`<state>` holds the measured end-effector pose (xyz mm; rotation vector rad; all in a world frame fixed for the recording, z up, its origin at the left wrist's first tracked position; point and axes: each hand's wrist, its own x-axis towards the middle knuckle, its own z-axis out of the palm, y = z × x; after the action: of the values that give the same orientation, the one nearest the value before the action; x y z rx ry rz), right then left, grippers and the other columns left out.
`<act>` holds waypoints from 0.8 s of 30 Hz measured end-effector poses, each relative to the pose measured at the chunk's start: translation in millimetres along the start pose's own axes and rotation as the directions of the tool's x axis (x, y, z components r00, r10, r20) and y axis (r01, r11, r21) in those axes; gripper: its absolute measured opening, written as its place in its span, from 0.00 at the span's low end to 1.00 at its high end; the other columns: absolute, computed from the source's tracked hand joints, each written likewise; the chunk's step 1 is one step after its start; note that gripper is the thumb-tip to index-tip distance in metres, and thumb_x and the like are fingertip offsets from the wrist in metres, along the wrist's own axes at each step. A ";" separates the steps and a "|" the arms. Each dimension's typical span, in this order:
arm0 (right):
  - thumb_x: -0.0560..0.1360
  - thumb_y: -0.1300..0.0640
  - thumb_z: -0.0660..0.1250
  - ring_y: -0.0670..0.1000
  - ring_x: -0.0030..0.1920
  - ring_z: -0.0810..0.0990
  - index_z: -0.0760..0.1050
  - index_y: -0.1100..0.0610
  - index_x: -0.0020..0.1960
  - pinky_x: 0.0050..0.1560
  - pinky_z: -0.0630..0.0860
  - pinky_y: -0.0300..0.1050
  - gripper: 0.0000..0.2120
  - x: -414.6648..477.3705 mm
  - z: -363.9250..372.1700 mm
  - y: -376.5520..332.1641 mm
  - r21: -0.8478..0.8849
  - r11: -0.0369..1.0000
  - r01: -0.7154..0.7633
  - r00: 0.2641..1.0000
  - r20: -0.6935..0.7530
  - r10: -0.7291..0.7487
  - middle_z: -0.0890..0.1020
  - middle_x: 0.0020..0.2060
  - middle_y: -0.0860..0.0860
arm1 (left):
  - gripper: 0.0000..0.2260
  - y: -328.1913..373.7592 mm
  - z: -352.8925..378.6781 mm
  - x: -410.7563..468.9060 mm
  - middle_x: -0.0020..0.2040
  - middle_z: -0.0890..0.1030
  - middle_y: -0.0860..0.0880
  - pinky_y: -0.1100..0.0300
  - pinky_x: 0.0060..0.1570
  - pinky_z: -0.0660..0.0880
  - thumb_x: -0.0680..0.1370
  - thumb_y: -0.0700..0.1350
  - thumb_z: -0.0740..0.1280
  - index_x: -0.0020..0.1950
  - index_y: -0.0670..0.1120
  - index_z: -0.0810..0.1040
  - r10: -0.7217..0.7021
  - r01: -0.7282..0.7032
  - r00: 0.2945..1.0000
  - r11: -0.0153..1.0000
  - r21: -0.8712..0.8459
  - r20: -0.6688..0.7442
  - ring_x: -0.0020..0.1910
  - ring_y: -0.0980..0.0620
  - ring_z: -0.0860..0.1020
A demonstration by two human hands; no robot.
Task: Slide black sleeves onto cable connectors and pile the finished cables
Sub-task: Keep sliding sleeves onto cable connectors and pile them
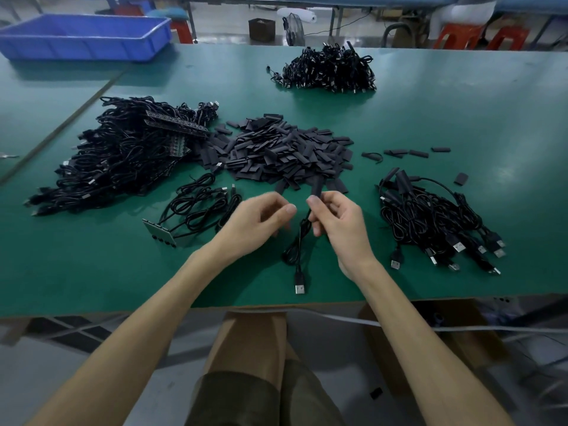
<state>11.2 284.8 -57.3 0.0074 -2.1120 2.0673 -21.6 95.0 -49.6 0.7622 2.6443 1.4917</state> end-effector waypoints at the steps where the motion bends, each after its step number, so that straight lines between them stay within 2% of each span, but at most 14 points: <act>1: 0.82 0.55 0.70 0.47 0.29 0.75 0.79 0.57 0.48 0.36 0.74 0.39 0.07 0.3 -0.3 0.2 0.010 1.000 -0.002 1.000 -0.018 0.003 0.80 0.32 0.47 | 0.12 3.6 3.4 -0.2 0.38 0.83 0.56 0.65 0.37 0.73 0.81 0.58 0.65 0.49 0.50 0.80 0.003 -0.007 0.997 0.998 0.059 0.071 0.35 0.61 0.79; 3: 0.81 0.55 0.71 0.46 0.28 0.74 0.79 0.56 0.48 0.35 0.74 0.37 0.06 0.5 -0.1 1.4 0.016 1.000 -0.003 1.000 -0.018 0.003 0.80 0.31 0.47 | 0.13 10.0 10.8 -0.2 0.38 0.83 0.55 0.64 0.37 0.74 0.79 0.58 0.68 0.49 0.49 0.82 -0.014 -0.002 0.989 0.994 0.110 0.145 0.36 0.59 0.80; 6: 0.82 0.53 0.70 0.45 0.29 0.73 0.80 0.55 0.49 0.36 0.74 0.36 0.06 0.4 0.4 1.1 0.050 0.999 -0.010 0.998 -0.055 0.013 0.80 0.32 0.46 | 0.08 19.6 15.1 4.1 0.37 0.84 0.52 0.59 0.38 0.76 0.79 0.50 0.72 0.48 0.45 0.82 -0.045 0.036 0.989 0.997 0.066 0.144 0.35 0.53 0.81; 10: 0.86 0.50 0.62 0.44 0.34 0.76 0.78 0.58 0.52 0.40 0.75 0.40 0.13 5.3 -3.1 0.9 0.220 0.973 -0.067 0.958 -0.259 0.124 0.78 0.38 0.49 | 0.09 42.5 12.9 19.4 0.30 0.79 0.50 0.58 0.32 0.70 0.81 0.42 0.69 0.47 0.36 0.79 -0.113 0.130 0.991 0.952 -0.277 0.076 0.28 0.52 0.74; 12: 0.85 0.54 0.63 0.44 0.34 0.77 0.76 0.61 0.52 0.38 0.75 0.39 0.10 4.8 0.4 -1.9 0.249 0.966 -0.066 0.973 -0.198 0.117 0.78 0.39 0.52 | 0.11 60.2 12.3 33.8 0.30 0.78 0.49 0.59 0.31 0.68 0.82 0.43 0.69 0.47 0.34 0.80 -0.098 0.116 0.993 0.937 -0.329 0.071 0.28 0.51 0.73; 14: 0.85 0.60 0.62 0.42 0.30 0.76 0.75 0.59 0.50 0.33 0.74 0.35 0.07 4.0 6.7 -5.1 0.173 0.981 -0.083 0.990 -0.102 0.102 0.77 0.36 0.52 | 0.11 80.7 17.4 50.3 0.31 0.81 0.51 0.61 0.30 0.72 0.81 0.47 0.70 0.47 0.39 0.82 -0.076 0.103 0.992 0.950 -0.294 0.104 0.29 0.51 0.77; 16: 0.85 0.64 0.60 0.40 0.28 0.75 0.75 0.58 0.48 0.33 0.73 0.38 0.08 3.8 9.1 -8.3 0.033 0.993 -0.115 0.990 -0.077 0.117 0.77 0.34 0.51 | 0.11 99.5 30.0 66.9 0.33 0.84 0.54 0.66 0.30 0.75 0.80 0.50 0.71 0.47 0.42 0.83 -0.046 0.073 0.989 0.979 -0.190 0.144 0.30 0.54 0.82; 17: 0.84 0.64 0.59 0.41 0.30 0.76 0.75 0.59 0.47 0.35 0.73 0.41 0.09 2.2 7.8 -9.6 -0.043 0.993 -0.113 0.992 -0.064 0.110 0.78 0.34 0.50 | 0.12 107.8 39.1 74.2 0.34 0.85 0.54 0.67 0.30 0.76 0.80 0.51 0.71 0.47 0.42 0.83 -0.029 0.053 0.986 0.988 -0.142 0.165 0.30 0.54 0.83; 19: 0.84 0.65 0.55 0.45 0.40 0.77 0.75 0.58 0.48 0.43 0.74 0.47 0.12 -2.9 3.4 -9.1 -0.128 0.987 -0.094 0.995 -0.036 0.090 0.79 0.39 0.52 | 0.14 120.9 61.1 86.5 0.35 0.86 0.53 0.66 0.32 0.78 0.80 0.52 0.70 0.44 0.42 0.84 -0.021 0.036 0.978 0.997 -0.072 0.207 0.29 0.52 0.84; 21: 0.86 0.66 0.54 0.50 0.48 0.75 0.75 0.66 0.58 0.49 0.74 0.48 0.11 -6.7 0.5 -8.6 -0.007 0.991 -0.133 0.991 -0.026 0.133 0.76 0.48 0.56 | 0.16 128.7 83.3 95.3 0.35 0.86 0.49 0.67 0.32 0.76 0.81 0.52 0.70 0.41 0.41 0.84 -0.045 0.048 0.971 0.999 -0.006 0.236 0.28 0.52 0.83; 22: 0.87 0.64 0.56 0.49 0.47 0.74 0.73 0.68 0.61 0.48 0.74 0.44 0.11 -6.9 0.4 -8.0 0.087 0.988 -0.129 0.991 -0.026 0.132 0.75 0.48 0.55 | 0.17 130.0 92.6 98.6 0.34 0.86 0.47 0.66 0.33 0.76 0.81 0.52 0.70 0.40 0.41 0.84 -0.066 0.060 0.968 0.998 0.035 0.244 0.28 0.53 0.83; 24: 0.87 0.57 0.60 0.46 0.40 0.73 0.74 0.67 0.59 0.42 0.73 0.39 0.12 -5.3 0.9 -9.3 0.205 0.969 -0.139 0.988 -0.039 0.150 0.75 0.43 0.55 | 0.17 129.3 107.5 103.0 0.33 0.85 0.46 0.59 0.39 0.80 0.81 0.53 0.70 0.40 0.40 0.84 -0.116 0.090 0.961 0.989 0.114 0.252 0.30 0.52 0.84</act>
<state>17.5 283.0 -48.8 -0.1781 -1.9144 2.3296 -34.0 279.4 19.1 0.7535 2.5354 1.1524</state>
